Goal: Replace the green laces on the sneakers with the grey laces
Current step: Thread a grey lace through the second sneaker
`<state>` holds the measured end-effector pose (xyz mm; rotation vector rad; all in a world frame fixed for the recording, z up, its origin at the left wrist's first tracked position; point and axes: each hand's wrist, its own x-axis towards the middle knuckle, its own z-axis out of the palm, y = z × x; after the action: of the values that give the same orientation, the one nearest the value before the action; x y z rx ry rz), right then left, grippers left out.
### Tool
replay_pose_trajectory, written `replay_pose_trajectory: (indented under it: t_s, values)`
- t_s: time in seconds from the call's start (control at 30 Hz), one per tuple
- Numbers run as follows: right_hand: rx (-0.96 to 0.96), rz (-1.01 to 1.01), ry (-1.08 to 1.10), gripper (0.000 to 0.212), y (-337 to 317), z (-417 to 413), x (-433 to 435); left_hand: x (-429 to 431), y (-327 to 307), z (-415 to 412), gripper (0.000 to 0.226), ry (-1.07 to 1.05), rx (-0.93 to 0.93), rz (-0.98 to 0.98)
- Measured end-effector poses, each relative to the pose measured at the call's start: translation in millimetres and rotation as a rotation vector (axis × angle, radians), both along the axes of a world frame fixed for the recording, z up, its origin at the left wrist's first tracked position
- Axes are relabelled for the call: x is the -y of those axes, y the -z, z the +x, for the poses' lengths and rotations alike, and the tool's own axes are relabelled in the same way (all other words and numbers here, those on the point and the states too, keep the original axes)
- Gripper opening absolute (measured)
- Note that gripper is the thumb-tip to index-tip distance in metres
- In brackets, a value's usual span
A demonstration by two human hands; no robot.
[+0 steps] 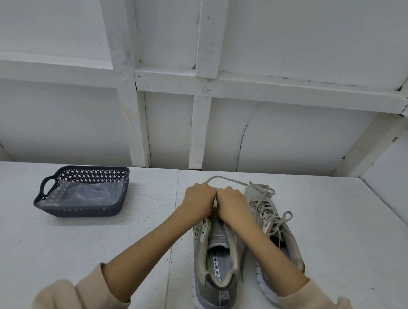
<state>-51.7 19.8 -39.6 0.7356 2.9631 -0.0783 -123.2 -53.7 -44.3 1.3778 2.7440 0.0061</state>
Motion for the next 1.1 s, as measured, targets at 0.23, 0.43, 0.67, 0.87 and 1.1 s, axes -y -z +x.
replay_pose_trajectory:
  t_s: [0.23,0.43,0.67,0.87,1.1]
  values:
    - [0.004,-0.004,0.000,0.028,1.6,-0.4,-0.5,-2.8,-0.6,0.1,0.022,0.038,-0.095,-0.037]
    - [-0.030,0.029,-0.030,0.016,3.0,5.3,-3.9,-0.7,0.1,7.9,0.019,0.101,-0.166,-0.068]
    - [-0.097,-0.127,-0.096,0.010,4.2,3.7,-15.1,5.0,16.6,-3.5,0.025,0.107,-0.155,0.126]
    - [-0.452,-0.756,0.078,0.019,11.8,12.6,-32.2,23.1,40.8,-8.6,0.021,0.124,-0.022,0.475]
    - [-0.512,-1.089,0.198,0.020,15.4,11.5,-26.4,31.6,57.5,-4.7,0.015,-0.035,0.478,0.820]
